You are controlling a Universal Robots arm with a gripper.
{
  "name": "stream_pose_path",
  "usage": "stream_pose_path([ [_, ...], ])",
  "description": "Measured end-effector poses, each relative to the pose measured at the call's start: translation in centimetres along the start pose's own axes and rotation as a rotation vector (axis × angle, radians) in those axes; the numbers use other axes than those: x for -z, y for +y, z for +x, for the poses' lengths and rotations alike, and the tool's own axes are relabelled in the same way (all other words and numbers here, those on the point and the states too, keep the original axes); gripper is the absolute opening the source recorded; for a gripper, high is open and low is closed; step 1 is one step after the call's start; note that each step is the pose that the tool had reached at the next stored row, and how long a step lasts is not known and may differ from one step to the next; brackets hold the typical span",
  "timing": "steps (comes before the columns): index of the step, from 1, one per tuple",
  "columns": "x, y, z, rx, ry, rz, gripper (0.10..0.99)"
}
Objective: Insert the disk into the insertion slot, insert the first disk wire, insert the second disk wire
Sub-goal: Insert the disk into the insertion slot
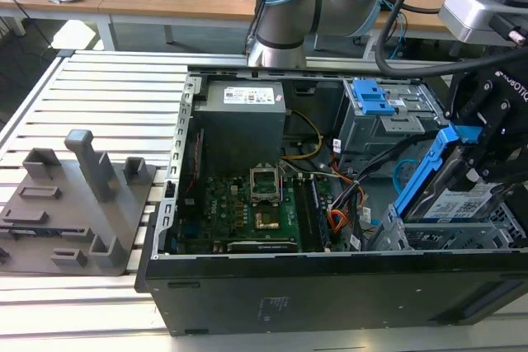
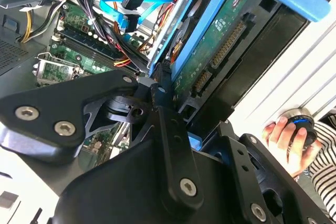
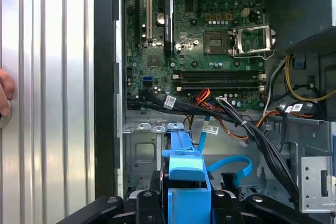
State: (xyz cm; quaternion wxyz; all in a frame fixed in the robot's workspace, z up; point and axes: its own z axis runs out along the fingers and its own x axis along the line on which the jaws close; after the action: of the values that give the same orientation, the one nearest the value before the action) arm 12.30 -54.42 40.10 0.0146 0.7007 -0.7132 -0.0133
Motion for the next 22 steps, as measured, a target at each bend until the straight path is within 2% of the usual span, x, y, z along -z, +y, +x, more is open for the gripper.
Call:
stream_pose_path([
  [4,0.01,0.00,0.00,0.000,-0.0009,0.000,0.373],
  [5,0.00,0.00,0.00,0.000,-0.0011,0.000,0.435],
  [11,0.00,0.00,0.00,0.000,-0.0025,0.000,0.420],
  [12,0.00,0.00,0.00,0.000,-0.0027,0.000,0.290],
  [13,0.00,0.00,0.00,0.000,-0.0029,0.000,0.231],
  [14,0.00,0.00,0.00,0.000,-0.0033,0.000,0.231],
  [15,0.00,0.00,0.00,0.000,-0.0036,0.000,0.114],
  [22,0.00,0.00,0.00,0.000,-0.0051,0.000,0.106],
])
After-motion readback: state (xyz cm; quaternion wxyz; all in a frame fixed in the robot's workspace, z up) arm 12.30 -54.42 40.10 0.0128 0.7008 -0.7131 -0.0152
